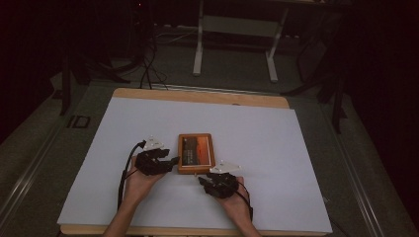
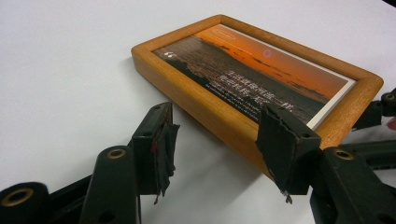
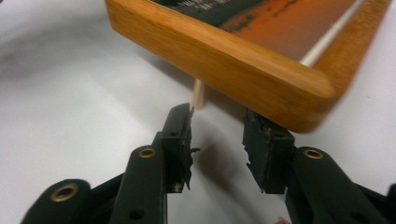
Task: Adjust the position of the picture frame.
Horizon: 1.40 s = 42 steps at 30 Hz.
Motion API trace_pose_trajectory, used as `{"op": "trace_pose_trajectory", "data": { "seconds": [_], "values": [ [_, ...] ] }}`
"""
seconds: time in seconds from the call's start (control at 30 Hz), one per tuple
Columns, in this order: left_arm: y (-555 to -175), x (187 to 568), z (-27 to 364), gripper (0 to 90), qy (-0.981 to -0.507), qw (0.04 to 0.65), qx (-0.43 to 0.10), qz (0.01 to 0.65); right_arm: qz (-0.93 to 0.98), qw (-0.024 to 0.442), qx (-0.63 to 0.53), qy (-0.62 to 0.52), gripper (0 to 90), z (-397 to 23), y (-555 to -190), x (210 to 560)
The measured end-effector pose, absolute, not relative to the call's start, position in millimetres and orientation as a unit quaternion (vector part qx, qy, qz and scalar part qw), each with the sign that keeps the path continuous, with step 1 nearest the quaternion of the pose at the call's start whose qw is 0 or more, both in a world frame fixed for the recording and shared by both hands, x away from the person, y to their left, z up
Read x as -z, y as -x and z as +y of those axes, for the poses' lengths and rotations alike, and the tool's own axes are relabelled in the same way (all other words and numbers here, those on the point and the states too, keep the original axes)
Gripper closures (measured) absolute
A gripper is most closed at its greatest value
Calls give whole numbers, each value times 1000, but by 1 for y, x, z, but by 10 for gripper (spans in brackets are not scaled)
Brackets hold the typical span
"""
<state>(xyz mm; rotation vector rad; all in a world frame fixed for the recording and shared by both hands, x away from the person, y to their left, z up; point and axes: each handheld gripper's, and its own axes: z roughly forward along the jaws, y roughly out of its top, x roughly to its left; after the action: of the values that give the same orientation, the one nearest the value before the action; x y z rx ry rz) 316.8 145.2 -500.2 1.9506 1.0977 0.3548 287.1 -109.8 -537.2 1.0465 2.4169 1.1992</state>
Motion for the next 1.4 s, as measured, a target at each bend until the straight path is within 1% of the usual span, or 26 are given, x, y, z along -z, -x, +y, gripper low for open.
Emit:
{"op": "trace_pose_trajectory", "data": {
  "seconds": [0.23, 0.37, 0.47, 0.6, 0.73, 0.77, 0.8, 1.0, 1.2, 1.23, 1.4],
  "values": [
    [-316, 500, 145, 461, -780, 426, -141, 437, 822, 145, -407, -371, 678, -92, -285, 541],
    [-315, 500, 145, 462, -779, 428, -140, 437, 814, 156, -402, -389, 721, -83, -287, 543],
    [-316, 500, 144, 462, -778, 430, -138, 437, 809, 161, -400, -401, 754, -77, -287, 543],
    [-315, 500, 143, 466, -776, 435, -135, 436, 805, 171, -394, -410, 762, -69, -287, 543],
    [-316, 500, 142, 472, -775, 437, -134, 437, 796, 170, -393, -428, 802, -68, -289, 543],
    [-317, 500, 142, 475, -774, 437, -134, 437, 789, 162, -394, -443, 831, -68, -292, 542],
    [-317, 500, 142, 475, -774, 438, -133, 437, 788, 158, -394, -446, 837, -68, -293, 541],
    [-317, 501, 140, 474, -779, 433, -135, 433, 784, 159, -393, -453, 842, -78, -296, 539],
    [-319, 501, 139, 474, -778, 434, -135, 434, 781, 157, -407, -448, 858, -100, -299, 527],
    [-319, 501, 138, 474, -778, 434, -136, 434, 781, 155, -409, -447, 900, -104, -300, 525],
    [-321, 504, 135, 474, -778, 433, -133, 435, 787, 156, -404, -440, 900, -125, -305, 522]
  ]
}}
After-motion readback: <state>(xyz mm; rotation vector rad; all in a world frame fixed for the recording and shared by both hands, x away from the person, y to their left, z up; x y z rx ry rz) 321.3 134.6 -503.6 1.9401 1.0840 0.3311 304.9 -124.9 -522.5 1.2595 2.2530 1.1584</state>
